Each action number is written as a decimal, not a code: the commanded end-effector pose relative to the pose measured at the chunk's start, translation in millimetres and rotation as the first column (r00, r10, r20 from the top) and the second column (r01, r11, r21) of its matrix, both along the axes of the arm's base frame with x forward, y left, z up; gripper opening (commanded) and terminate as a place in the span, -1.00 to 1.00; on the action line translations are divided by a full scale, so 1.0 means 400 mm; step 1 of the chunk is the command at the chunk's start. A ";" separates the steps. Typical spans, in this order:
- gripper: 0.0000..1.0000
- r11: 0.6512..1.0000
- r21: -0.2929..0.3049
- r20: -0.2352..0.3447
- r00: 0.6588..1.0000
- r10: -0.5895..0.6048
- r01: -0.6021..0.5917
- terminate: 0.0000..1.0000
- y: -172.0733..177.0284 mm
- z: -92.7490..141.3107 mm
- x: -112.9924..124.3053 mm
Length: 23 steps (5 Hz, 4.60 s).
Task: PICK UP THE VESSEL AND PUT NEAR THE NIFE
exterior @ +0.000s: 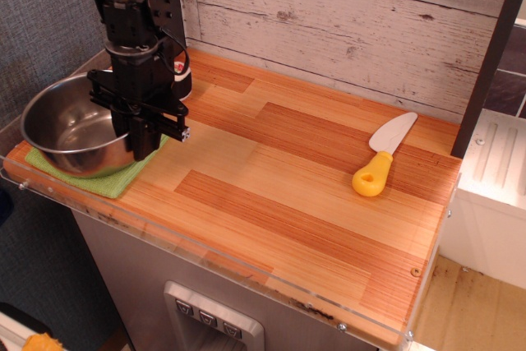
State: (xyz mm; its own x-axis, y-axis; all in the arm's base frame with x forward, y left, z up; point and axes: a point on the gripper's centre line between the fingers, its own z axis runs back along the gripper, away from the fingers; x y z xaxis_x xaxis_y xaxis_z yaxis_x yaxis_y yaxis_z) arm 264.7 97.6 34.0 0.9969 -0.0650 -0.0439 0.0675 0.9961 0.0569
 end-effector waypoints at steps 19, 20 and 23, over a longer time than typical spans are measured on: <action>1.00 0.985 -0.105 0.172 0.978 -0.119 0.138 -1.00 -0.136 0.305 0.079; 1.00 0.987 -0.080 0.171 0.977 -0.127 0.142 -1.00 -0.137 0.281 0.072; 1.00 0.990 -0.053 0.147 0.982 -0.119 0.128 -1.00 -0.126 0.244 0.069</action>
